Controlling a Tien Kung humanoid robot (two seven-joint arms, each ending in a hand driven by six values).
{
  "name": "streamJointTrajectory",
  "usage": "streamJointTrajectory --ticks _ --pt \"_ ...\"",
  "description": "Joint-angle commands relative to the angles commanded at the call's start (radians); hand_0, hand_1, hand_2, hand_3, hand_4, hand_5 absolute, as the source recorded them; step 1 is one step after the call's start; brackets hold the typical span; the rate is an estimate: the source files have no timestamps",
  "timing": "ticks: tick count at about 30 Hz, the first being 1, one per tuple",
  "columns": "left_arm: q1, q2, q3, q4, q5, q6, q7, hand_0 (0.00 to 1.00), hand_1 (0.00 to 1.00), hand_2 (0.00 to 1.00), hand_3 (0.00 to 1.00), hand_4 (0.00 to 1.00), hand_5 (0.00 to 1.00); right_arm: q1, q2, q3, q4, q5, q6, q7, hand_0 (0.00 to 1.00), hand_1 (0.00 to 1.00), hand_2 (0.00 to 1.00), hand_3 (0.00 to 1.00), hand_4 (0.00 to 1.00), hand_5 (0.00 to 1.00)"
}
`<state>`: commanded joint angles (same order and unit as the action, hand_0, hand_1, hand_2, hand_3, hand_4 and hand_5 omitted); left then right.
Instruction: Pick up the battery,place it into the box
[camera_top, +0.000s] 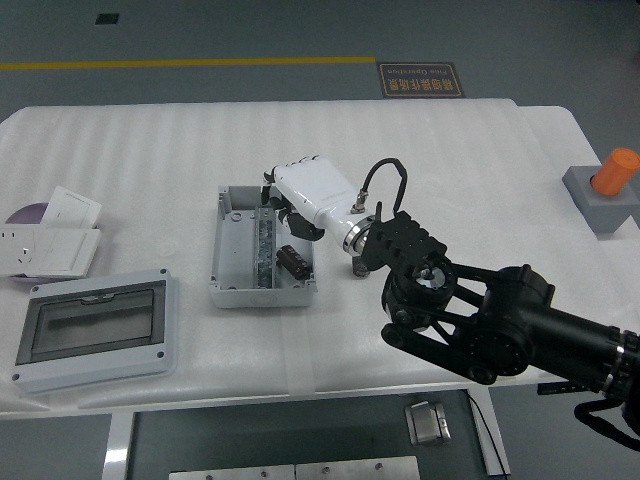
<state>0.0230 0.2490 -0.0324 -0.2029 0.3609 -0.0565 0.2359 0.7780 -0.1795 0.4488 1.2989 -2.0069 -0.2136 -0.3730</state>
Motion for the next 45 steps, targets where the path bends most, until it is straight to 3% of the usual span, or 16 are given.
streamJointTrajectory --ticks 4,5,10,11,18,22,23,26,34,45 --pt "0.004 -0.001 0.003 0.001 -0.004 0.0 0.001 0.685 0.7 0.558 0.611 0.588 0.592 -0.023 -0.064 0.074 0.021 0.011 0.053 -0.011 0.656 0.486 0.332 0.517 0.343 0.002" --pt "0.004 -0.001 0.003 0.001 -0.004 0.0 0.002 0.685 0.7 0.557 0.611 0.587 0.592 -0.03 -0.079 0.091 0.028 0.013 0.061 -0.014 0.71 0.566 0.569 0.704 0.417 0.265" --pt "0.003 -0.002 -0.005 0.001 0.001 -0.001 0.002 0.685 0.7 0.557 0.611 0.587 0.592 -0.063 -0.14 0.144 0.054 0.029 0.099 -0.028 0.71 0.566 0.569 0.704 0.417 0.265" --pt "0.003 -0.002 -0.006 0.001 0.002 -0.001 0.002 0.685 0.7 0.555 0.611 0.587 0.593 -0.066 -0.146 0.143 0.056 0.032 0.109 -0.03 0.867 0.748 0.787 0.997 0.783 0.467" --pt "0.001 -0.002 -0.005 0.001 0.003 -0.003 0.003 0.684 0.7 0.554 0.612 0.587 0.593 -0.084 -0.179 0.136 0.087 0.067 0.213 -0.062 0.899 0.777 0.825 0.998 0.816 0.491" --pt "-0.001 0.0 -0.009 0.001 0.006 -0.003 0.002 0.684 0.7 0.554 0.612 0.587 0.593 -0.085 -0.192 0.127 0.086 0.083 0.248 -0.076 0.899 0.777 0.825 0.998 0.816 0.491" --pt "-0.001 0.0 -0.009 0.001 0.006 -0.003 0.002 0.684 0.7 0.554 0.611 0.583 0.596 -0.085 -0.196 0.122 0.085 0.087 0.254 -0.079 0.957 0.827 0.886 0.998 0.974 0.646" --pt "0.0 0.0 -0.006 0.002 0.002 -0.003 0.002 0.684 0.7 0.554 0.611 0.583 0.596 -0.082 -0.208 0.101 0.084 0.096 0.269 -0.086 0.957 0.827 0.886 0.998 0.974 0.646" --pt "-0.001 0.0 -0.01 0.001 0.005 -0.002 0.002 0.685 0.7 0.553 0.612 0.581 0.598 -0.059 -0.246 0.029 0.098 0.119 0.289 -0.098 0.979 0.838 0.907 0.998 0.998 0.683" --pt "-0.003 0.001 -0.018 0.0 0.013 -0.002 0.002 0.685 0.7 0.551 0.61 0.579 0.599 -0.03 -0.257 -0.081 0.092 0.14 0.253 -0.087 0.982 0.825 0.849 0.998 0.979 0.68"
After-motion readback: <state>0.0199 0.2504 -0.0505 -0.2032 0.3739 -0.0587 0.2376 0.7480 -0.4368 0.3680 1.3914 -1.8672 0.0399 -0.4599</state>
